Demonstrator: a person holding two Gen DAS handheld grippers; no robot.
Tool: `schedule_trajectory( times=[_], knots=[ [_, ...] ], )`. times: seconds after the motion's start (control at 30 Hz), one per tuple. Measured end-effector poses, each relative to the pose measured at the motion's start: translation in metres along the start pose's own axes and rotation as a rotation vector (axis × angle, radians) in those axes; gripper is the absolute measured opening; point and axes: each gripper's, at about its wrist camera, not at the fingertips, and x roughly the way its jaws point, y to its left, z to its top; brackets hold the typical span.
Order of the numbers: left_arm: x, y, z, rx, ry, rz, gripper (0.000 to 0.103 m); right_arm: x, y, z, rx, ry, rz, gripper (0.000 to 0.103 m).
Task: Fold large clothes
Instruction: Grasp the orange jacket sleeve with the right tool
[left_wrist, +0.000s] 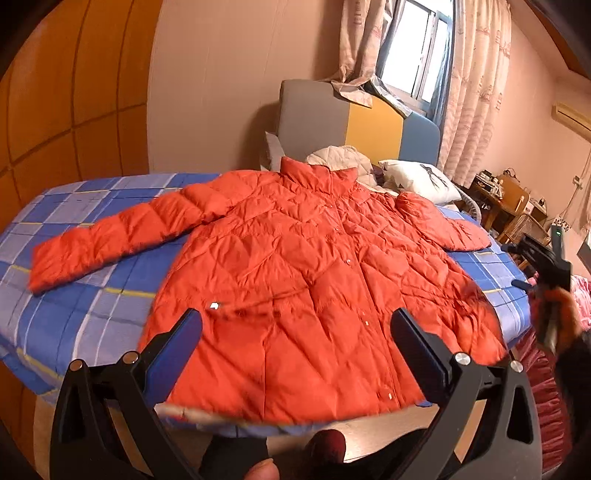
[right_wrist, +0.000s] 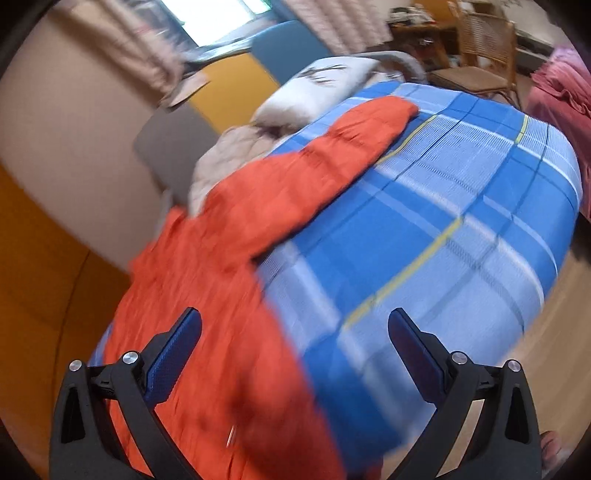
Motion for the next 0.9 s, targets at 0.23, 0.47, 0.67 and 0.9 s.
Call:
schedule_trajectory(
  times=[0.23,0.47,0.67,0.9],
  knots=[
    [0.060,0.012,0.031,-0.081,0.055,0.047,0.101,0.086,-0.042,0.093,0.167,-0.058,-0.085,0.085],
    [0.118,0.008,0.054,-0.077,0.108,0.071,0.101,0.150,-0.075,0.153,0.301,-0.122,-0.150,0.073],
    [0.152,-0.004,0.072,-0.054,0.189,0.073,0.101,0.168,-0.086,0.178,0.328,-0.136,-0.160,0.069],
    [0.162,-0.021,0.082,-0.018,0.220,0.077,0.101,0.132,-0.105,0.173,0.295,-0.122,-0.218,0.007]
  ],
)
